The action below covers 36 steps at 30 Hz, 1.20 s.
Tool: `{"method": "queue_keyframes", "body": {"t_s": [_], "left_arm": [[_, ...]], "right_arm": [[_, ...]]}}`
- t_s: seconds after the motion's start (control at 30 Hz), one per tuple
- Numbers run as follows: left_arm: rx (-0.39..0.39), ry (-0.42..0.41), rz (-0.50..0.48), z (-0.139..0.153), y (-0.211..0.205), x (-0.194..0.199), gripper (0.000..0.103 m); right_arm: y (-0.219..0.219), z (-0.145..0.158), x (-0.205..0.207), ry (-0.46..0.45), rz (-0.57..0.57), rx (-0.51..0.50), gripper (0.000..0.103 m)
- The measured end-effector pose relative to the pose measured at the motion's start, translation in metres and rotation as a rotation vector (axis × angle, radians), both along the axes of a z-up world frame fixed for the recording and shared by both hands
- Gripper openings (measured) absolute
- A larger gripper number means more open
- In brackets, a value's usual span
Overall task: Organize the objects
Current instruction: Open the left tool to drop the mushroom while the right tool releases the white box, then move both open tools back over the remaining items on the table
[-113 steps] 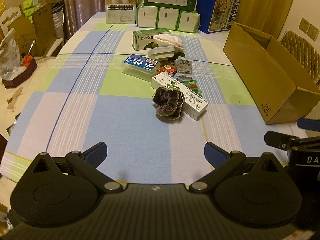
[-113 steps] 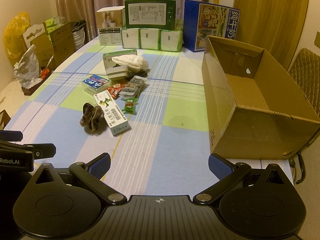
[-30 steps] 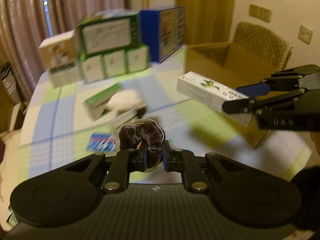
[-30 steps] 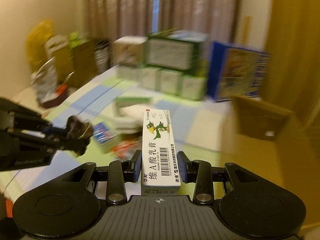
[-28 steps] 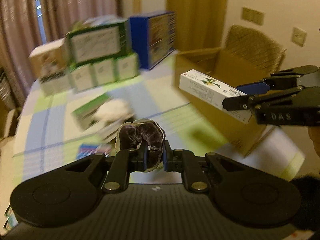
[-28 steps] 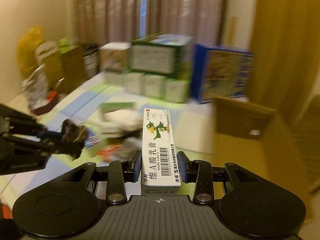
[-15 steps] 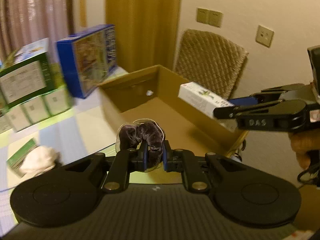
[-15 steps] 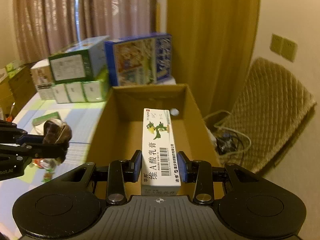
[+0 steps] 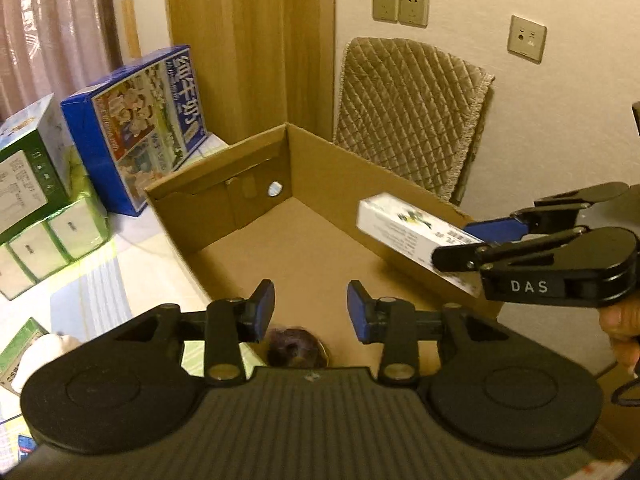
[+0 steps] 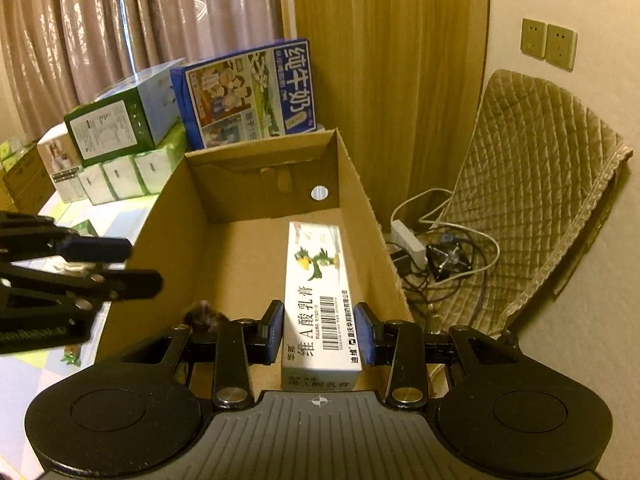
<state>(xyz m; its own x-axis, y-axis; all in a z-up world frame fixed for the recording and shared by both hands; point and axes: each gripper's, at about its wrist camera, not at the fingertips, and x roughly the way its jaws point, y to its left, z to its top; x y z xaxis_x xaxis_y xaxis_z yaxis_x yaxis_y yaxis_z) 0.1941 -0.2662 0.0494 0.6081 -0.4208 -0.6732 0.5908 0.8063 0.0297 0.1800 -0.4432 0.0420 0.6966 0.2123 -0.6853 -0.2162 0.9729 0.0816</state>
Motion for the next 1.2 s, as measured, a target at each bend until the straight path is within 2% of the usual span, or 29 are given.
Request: {"method": "queue_keyframes", "body": {"t_s": [0.23, 0.27, 0.33, 0.63, 0.9, 1.03, 1.2], "left_arm": [[-0.018, -0.009, 0.054, 0.007, 0.028, -0.005, 0.04], [-0.019, -0.006, 0.061, 0.008, 0.032, -0.007, 0.04], [-0.019, -0.004, 0.072, 0.009, 0.039, -0.01, 0.041], [-0.05, 0.003, 0.163, 0.016, 0.07, -0.031, 0.046], [-0.071, 0.009, 0.222, 0.025, 0.1, -0.065, 0.063], [-0.076, 0.007, 0.253, 0.029, 0.117, -0.082, 0.078], [-0.088, 0.001, 0.296, 0.036, 0.141, -0.102, 0.094]], "right_arm": [[0.006, -0.007, 0.007, 0.0, 0.005, 0.037, 0.036], [0.006, -0.007, 0.008, -0.001, 0.001, 0.051, 0.038], [0.004, -0.005, 0.007, -0.004, -0.013, 0.078, 0.06], [0.006, 0.014, -0.02, -0.032, -0.017, 0.097, 0.07], [0.033, 0.034, -0.058, -0.042, 0.02, 0.109, 0.082], [0.049, 0.041, -0.077, -0.044, 0.051, 0.111, 0.092], [0.068, 0.047, -0.098, -0.053, 0.079, 0.1, 0.099]]}}
